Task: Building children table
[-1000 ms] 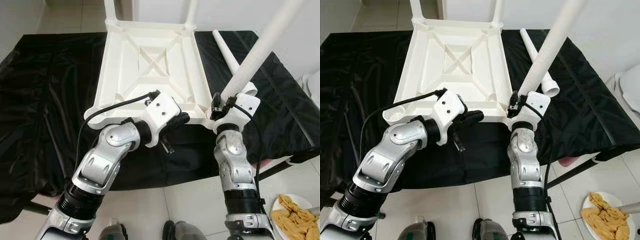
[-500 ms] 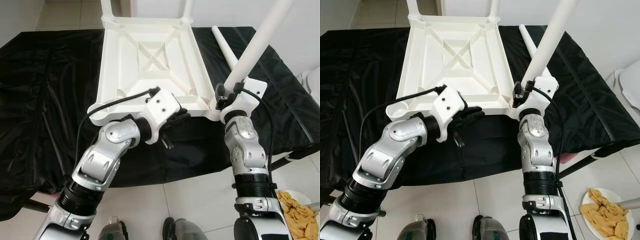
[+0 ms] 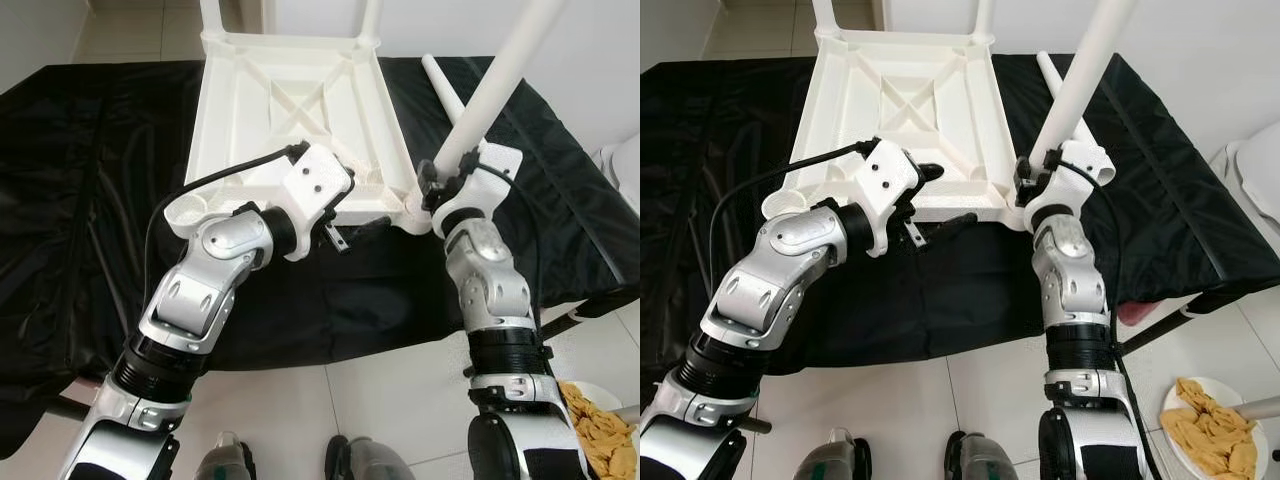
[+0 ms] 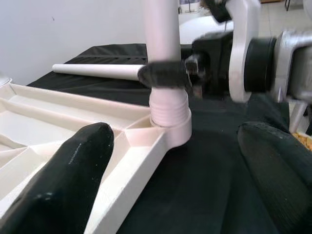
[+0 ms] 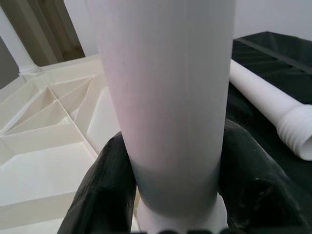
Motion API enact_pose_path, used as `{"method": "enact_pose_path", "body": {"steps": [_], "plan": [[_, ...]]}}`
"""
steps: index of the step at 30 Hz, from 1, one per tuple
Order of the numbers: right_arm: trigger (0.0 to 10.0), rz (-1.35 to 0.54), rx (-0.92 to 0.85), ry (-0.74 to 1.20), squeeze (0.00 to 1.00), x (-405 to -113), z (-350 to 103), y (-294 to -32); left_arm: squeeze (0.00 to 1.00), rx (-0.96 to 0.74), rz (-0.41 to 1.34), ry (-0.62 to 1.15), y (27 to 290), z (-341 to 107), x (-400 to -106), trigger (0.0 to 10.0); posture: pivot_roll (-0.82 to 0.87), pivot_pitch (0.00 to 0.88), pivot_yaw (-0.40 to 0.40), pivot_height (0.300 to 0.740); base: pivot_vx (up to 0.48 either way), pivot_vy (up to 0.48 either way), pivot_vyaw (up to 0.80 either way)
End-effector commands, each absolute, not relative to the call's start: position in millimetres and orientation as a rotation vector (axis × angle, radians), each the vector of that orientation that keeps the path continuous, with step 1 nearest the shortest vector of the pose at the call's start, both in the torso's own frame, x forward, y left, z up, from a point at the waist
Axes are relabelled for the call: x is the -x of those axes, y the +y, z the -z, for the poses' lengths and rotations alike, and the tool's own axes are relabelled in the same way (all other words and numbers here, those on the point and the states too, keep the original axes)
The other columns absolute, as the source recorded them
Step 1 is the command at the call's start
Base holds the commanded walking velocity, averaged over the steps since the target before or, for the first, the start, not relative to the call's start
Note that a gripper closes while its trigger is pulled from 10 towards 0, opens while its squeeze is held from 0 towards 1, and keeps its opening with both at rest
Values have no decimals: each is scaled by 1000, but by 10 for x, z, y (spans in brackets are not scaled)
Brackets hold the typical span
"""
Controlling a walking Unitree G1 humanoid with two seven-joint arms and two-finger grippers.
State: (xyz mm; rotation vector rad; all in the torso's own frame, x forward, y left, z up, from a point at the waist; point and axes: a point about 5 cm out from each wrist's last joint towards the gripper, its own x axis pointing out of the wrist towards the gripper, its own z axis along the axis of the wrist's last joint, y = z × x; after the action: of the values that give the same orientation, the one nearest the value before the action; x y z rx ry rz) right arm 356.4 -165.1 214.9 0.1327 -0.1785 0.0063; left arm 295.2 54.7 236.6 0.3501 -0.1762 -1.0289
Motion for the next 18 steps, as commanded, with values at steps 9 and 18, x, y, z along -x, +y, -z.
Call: {"method": "enact_pose_path", "body": {"steps": [9,18], "plan": [[10000,-47,-179,-172,0,-3578,-2175,-1589,0,-394,1009,-206,563,-2421,-3002,10000,82,72,-56,740,0,0,0],[10000,-42,-149,-59,0,-3599,-1968,-1550,0,-404,1005,-216,579,-2428,-3005,10000,88,73,-52,740,0,0,0]]}}
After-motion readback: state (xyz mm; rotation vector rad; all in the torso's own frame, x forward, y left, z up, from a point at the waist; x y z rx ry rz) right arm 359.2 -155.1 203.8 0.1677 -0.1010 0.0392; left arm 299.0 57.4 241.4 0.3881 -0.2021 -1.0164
